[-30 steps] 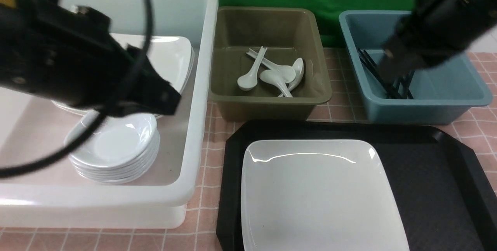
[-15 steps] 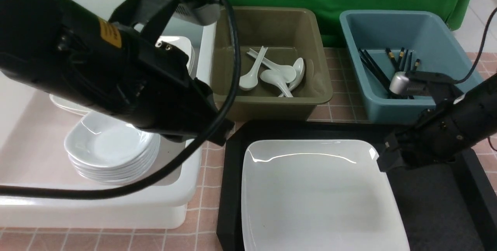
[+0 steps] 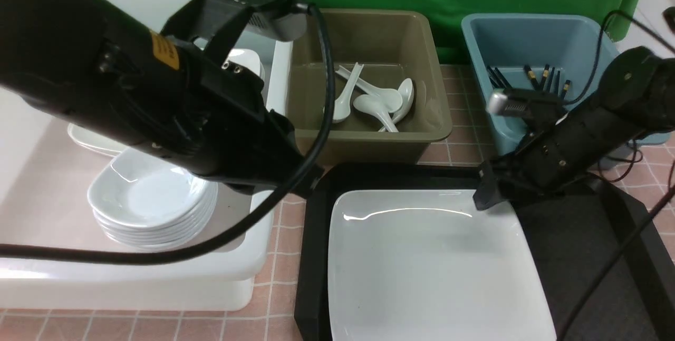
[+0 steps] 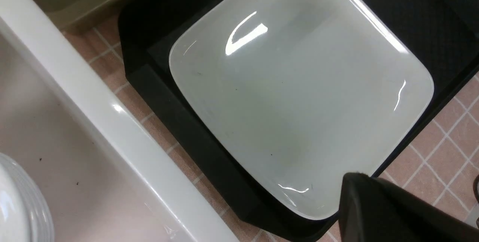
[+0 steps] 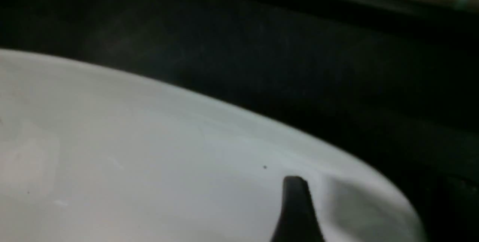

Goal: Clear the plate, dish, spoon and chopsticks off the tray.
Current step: Use the right arm to grab a plate from the dinner plate

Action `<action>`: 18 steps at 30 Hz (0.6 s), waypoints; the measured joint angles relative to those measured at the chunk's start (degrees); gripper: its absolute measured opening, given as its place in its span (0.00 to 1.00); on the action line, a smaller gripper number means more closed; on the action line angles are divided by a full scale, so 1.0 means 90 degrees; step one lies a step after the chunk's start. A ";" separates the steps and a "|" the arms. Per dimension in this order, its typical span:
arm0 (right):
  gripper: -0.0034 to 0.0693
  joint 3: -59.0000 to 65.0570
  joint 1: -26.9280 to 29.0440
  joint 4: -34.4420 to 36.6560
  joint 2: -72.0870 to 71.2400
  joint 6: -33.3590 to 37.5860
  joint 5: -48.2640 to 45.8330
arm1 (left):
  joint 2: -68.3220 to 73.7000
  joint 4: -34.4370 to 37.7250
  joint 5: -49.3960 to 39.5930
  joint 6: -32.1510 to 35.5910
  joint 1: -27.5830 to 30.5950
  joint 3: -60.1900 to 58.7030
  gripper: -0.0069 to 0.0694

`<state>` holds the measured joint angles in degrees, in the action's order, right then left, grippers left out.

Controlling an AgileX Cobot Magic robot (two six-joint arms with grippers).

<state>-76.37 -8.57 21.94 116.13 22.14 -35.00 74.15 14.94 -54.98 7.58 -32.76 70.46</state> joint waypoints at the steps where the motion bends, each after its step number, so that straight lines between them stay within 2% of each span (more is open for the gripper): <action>1: 0.74 0.0000 -0.0031 0.0000 0.0074 0.0010 -0.0020 | 0.0000 0.0000 0.0003 0.0002 0.0000 0.0000 0.09; 4: 0.72 -0.0042 -0.0086 0.0008 0.0127 0.0066 -0.0038 | 0.0000 0.0000 0.0017 0.0007 0.0000 0.0000 0.09; 5: 0.68 -0.0042 -0.0105 0.0008 0.0132 0.0086 -0.0029 | 0.0000 0.0000 0.0017 0.0007 0.0000 0.0000 0.09; 6: 0.60 -0.0042 -0.0130 -0.0009 0.0140 0.0147 -0.0037 | 0.0000 0.0000 0.0017 0.0007 0.0000 0.0000 0.09; 7: 0.58 -0.0042 -0.0130 -0.0015 0.0140 0.0146 -0.0031 | 0.0000 0.0000 0.0017 0.0007 0.0000 0.0000 0.09; 8: 0.50 -0.0049 -0.0146 -0.0074 0.0148 0.0318 -0.0070 | 0.0000 0.0000 0.0017 0.0007 0.0000 0.0000 0.09; 15: 0.47 -0.0055 -0.0166 -0.0078 0.0105 0.0336 -0.0402 | 0.0000 -0.0007 0.0019 0.0007 0.0000 0.0000 0.09; 18: 0.40 -0.0038 -0.0166 -0.0192 -0.0281 0.0330 -0.0717 | 0.0000 -0.0246 0.0019 -0.0053 0.0000 0.0000 0.09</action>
<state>-76.71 -10.06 20.21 113.60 25.12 -41.45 74.15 12.73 -54.81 7.10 -32.76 70.46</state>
